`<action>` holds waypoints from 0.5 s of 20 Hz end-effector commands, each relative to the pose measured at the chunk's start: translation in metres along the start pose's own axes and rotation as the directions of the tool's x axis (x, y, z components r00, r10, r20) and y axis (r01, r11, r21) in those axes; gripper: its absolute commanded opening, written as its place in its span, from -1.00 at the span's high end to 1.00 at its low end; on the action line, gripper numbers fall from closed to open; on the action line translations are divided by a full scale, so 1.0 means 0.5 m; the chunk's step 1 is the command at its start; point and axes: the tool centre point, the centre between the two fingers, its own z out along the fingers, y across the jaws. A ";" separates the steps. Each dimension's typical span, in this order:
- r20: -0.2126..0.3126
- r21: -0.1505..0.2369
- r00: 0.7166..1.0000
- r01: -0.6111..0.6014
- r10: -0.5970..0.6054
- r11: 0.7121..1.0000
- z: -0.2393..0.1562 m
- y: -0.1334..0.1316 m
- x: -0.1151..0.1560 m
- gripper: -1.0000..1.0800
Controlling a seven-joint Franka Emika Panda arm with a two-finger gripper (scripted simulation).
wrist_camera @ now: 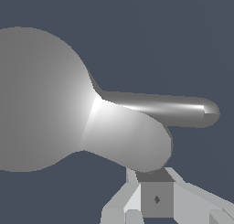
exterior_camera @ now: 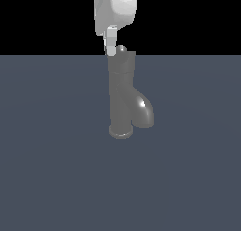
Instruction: Turn on the faucet by rotating a designated handle.
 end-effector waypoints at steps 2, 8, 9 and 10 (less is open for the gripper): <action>-0.002 0.010 0.997 -0.074 0.074 0.997 0.000 0.023 0.104 1.00; 0.000 0.003 1.000 -0.026 0.026 1.000 0.000 -0.006 0.080 1.00; 0.000 0.004 1.000 -0.030 0.030 1.000 0.000 -0.008 0.091 1.00; 0.000 0.004 0.999 -0.033 0.033 0.999 0.000 -0.010 0.102 1.00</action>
